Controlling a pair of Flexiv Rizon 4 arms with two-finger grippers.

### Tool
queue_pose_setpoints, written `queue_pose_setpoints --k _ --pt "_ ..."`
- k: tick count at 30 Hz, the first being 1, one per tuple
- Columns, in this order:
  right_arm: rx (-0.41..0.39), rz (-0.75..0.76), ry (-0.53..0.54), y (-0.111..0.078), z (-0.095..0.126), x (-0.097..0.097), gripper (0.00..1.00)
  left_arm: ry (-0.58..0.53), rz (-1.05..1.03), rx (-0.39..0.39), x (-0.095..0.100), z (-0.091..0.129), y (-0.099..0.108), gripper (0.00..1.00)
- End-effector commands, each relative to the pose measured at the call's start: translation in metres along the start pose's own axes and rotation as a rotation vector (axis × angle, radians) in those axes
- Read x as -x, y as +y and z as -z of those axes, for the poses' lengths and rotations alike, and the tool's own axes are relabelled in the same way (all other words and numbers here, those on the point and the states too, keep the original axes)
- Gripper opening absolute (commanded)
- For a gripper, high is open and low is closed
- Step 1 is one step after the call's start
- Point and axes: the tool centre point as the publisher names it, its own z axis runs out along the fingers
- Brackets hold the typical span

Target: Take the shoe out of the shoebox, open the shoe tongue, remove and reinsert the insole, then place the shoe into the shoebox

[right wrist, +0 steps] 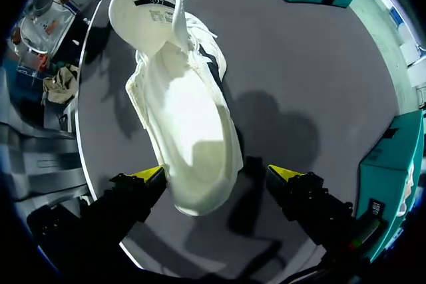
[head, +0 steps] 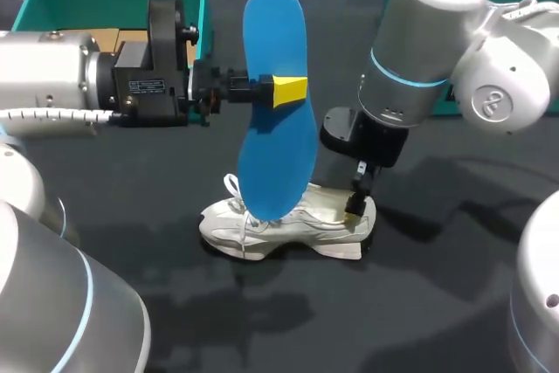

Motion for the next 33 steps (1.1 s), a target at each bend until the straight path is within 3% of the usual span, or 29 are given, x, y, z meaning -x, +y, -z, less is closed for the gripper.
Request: queue_pose_setpoints --k 1,9,15,33 --pt "-0.011 -0.012 -0.017 0.010 -0.002 -0.001 1.00 -0.003 0.000 -0.003 -0.002 -0.003 0.000 0.00" --pt "-0.078 -0.036 -0.038 0.042 -0.001 0.014 1.00 -0.003 0.000 -0.003 -0.002 -0.003 0.000 0.00" --pt "-0.079 -0.016 -0.047 0.058 -0.006 0.022 1.00 -0.003 0.000 -0.003 -0.002 -0.003 0.000 0.00" --pt "-0.074 -0.004 -0.054 0.055 -0.039 0.028 1.00 -0.003 0.000 -0.003 -0.002 -0.003 0.000 0.00"
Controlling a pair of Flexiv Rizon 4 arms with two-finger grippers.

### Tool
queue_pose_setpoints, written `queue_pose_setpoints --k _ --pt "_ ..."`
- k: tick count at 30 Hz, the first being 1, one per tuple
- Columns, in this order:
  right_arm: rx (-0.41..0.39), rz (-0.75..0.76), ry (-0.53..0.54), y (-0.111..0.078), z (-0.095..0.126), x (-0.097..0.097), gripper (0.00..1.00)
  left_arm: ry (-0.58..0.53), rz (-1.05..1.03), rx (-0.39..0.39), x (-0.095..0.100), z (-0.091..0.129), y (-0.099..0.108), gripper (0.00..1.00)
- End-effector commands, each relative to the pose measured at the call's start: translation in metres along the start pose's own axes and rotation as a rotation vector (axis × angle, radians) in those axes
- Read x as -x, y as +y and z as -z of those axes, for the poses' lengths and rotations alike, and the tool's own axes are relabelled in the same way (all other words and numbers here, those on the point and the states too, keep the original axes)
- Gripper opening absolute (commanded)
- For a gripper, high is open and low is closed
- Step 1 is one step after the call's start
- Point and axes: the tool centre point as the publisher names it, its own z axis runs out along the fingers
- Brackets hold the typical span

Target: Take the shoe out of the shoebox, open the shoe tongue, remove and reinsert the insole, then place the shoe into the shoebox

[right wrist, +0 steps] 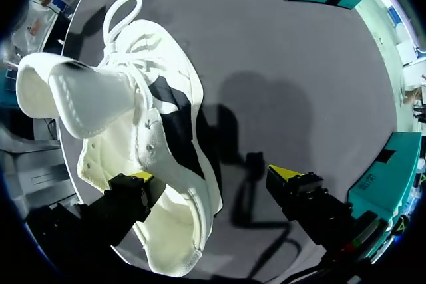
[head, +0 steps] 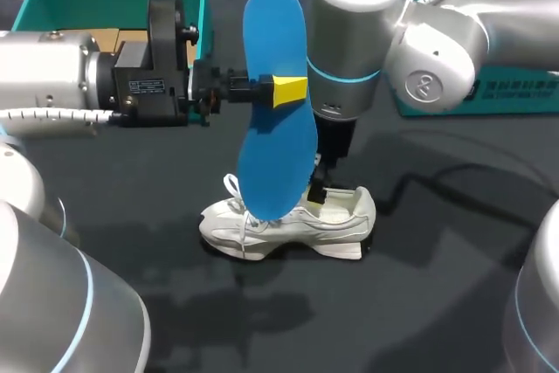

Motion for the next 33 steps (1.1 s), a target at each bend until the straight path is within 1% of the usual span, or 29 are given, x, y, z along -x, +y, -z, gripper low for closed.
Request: queue_pose_setpoints --k 1,8,9,10,11,12,13,14,24,33 --pt "0.005 -0.006 0.003 -0.001 -0.011 0.001 1.00 -0.003 0.000 -0.003 -0.002 -0.003 0.000 0.00" --pt "0.004 -0.020 0.017 -0.003 -0.025 0.006 1.00 -0.003 0.000 -0.003 -0.002 -0.003 0.000 0.00" --pt "0.003 -0.019 0.021 -0.002 -0.027 0.007 0.89 -0.003 0.000 -0.003 -0.002 -0.003 0.000 0.00" --pt "0.001 -0.020 0.025 -0.002 -0.028 0.007 0.71 -0.003 0.000 -0.003 -0.002 -0.003 0.000 0.00" --pt "-0.002 -0.021 0.028 -0.002 -0.030 0.008 0.50 -0.003 0.000 -0.003 -0.002 -0.003 0.000 0.00" --pt "-0.002 -0.021 0.031 -0.002 -0.030 0.008 0.40 -0.003 0.000 -0.003 -0.002 -0.003 0.000 0.00" --pt "-0.006 -0.023 0.033 -0.002 -0.031 0.008 0.22 -0.003 0.000 -0.003 -0.002 -0.003 0.000 0.00" --pt "-0.007 -0.024 0.034 -0.002 -0.031 0.008 0.00 -0.003 0.000 -0.003 -0.002 -0.003 0.000 0.00" --pt "-0.028 -0.038 0.029 -0.004 -0.028 0.007 0.00 -0.003 0.000 -0.003 -0.002 -0.003 0.000 0.00" --pt "-0.030 -0.055 0.025 -0.007 -0.017 -0.002 0.00 -0.003 0.000 -0.003 -0.002 -0.003 0.000 0.00"
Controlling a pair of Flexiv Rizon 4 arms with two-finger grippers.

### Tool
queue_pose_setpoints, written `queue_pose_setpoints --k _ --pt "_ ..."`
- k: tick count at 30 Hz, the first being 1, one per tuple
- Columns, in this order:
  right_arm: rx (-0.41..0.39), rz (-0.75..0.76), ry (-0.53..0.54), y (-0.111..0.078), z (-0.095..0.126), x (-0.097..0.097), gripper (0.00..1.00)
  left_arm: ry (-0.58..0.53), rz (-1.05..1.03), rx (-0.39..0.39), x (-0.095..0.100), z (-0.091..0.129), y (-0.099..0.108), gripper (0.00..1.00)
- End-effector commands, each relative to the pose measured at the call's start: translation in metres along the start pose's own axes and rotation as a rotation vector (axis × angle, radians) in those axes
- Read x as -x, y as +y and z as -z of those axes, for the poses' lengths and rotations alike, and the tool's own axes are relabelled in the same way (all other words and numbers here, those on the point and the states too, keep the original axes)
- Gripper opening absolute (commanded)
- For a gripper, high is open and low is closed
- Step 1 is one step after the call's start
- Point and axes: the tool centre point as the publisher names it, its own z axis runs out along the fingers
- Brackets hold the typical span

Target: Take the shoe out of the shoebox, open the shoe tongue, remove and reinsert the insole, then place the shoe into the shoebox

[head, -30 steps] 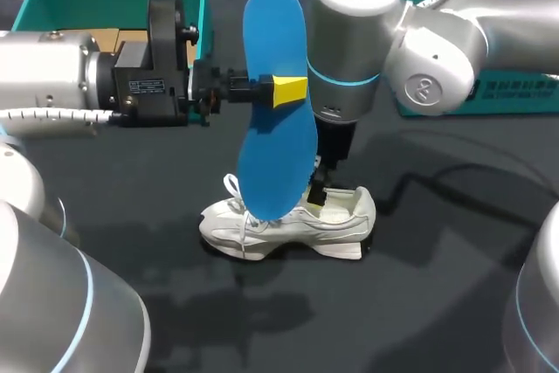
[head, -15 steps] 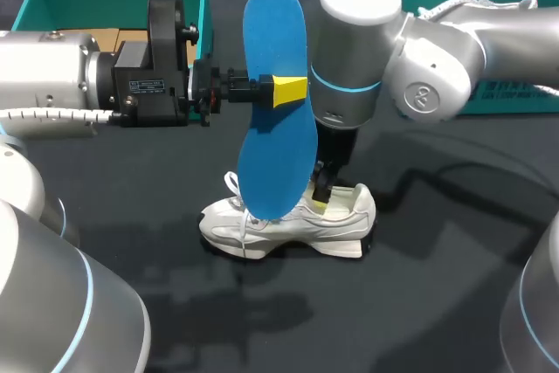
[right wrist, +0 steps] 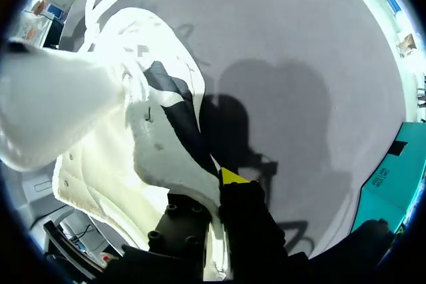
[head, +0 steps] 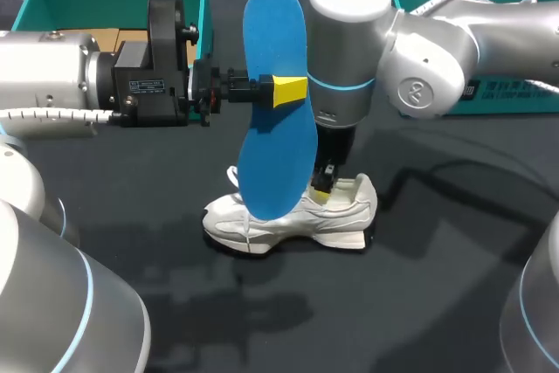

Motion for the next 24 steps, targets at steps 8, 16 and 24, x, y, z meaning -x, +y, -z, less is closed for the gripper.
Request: queue_pose_setpoints --k 8,16,24 --pt "0.019 -0.035 -0.012 -0.006 0.019 -0.015 0.00 -0.003 0.000 -0.003 -0.002 -0.003 0.000 0.00" --pt "0.057 -0.253 0.007 -0.015 0.036 -0.021 0.00 -0.003 0.000 -0.003 -0.002 -0.003 0.000 0.00" --pt "0.101 -0.540 0.004 -0.027 0.045 -0.028 0.00 -0.003 0.000 -0.003 -0.002 -0.003 0.000 0.00"
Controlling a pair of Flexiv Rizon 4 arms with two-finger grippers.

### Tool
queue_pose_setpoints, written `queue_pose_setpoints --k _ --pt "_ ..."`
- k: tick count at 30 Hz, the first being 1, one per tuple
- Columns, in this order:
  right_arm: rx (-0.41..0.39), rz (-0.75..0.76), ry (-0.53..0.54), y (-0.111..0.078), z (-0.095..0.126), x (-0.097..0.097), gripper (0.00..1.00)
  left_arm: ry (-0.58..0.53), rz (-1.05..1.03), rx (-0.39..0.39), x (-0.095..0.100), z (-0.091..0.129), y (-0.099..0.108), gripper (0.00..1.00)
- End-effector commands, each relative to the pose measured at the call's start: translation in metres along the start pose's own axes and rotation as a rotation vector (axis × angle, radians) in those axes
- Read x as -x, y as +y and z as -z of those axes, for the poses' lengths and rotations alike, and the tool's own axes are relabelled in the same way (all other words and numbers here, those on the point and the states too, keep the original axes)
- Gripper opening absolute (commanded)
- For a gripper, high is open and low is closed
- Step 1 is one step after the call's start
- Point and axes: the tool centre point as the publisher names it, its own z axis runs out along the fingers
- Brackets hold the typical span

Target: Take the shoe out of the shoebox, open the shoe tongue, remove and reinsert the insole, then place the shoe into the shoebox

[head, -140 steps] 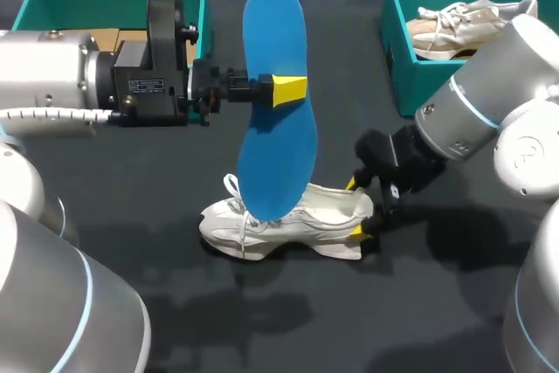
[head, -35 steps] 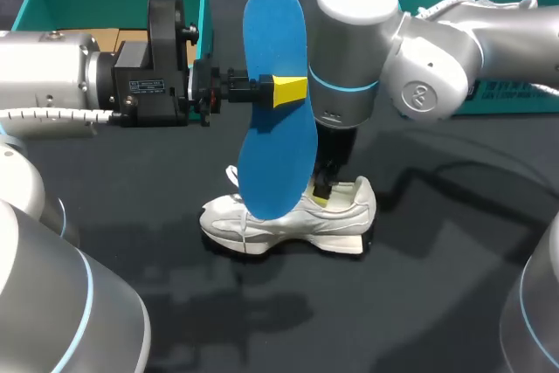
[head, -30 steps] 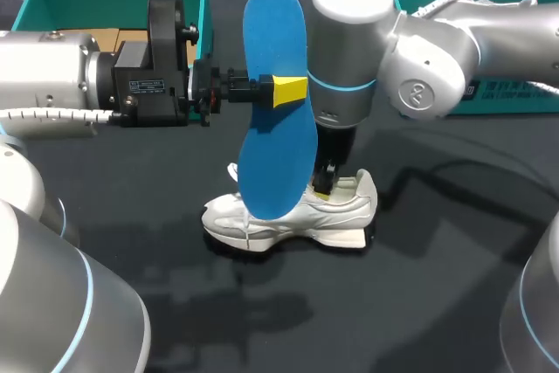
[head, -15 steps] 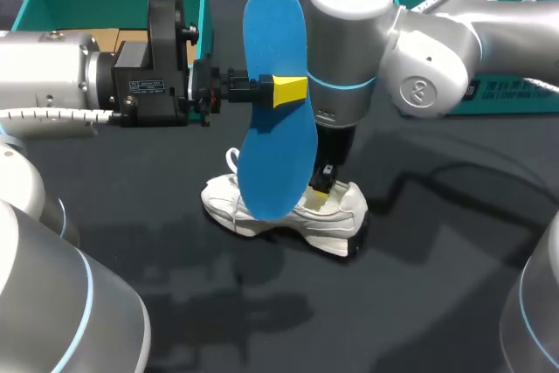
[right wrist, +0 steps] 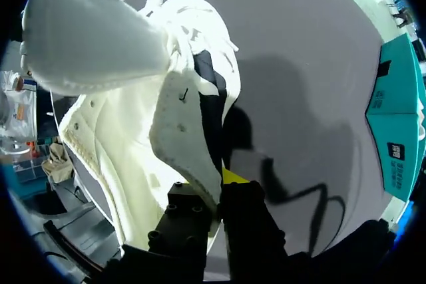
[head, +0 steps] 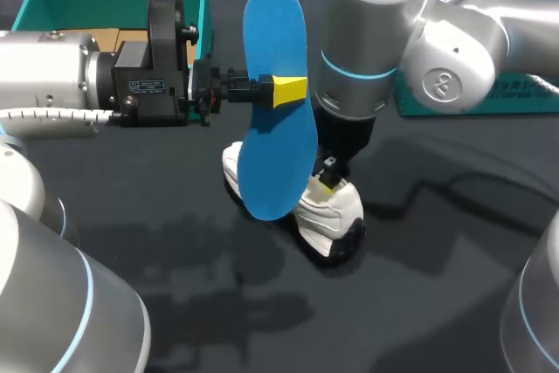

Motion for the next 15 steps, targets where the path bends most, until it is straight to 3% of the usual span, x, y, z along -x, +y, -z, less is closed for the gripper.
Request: queue_pose_setpoints --k 1,9,15 --pt "0.057 -0.113 -0.004 -0.0134 0.0063 0.0014 0.00 -0.004 0.000 -0.003 -0.0023 -0.0028 -0.0003 0.00" --pt "0.057 -0.113 -0.004 -0.0134 0.0063 0.0014 0.00 -0.004 0.000 -0.003 -0.0023 -0.0028 -0.0003 0.00" --pt "0.100 -0.490 0.057 -0.0105 -0.0015 -0.0037 0.00 -0.004 0.000 -0.003 -0.0023 -0.0028 -0.0003 0.00"
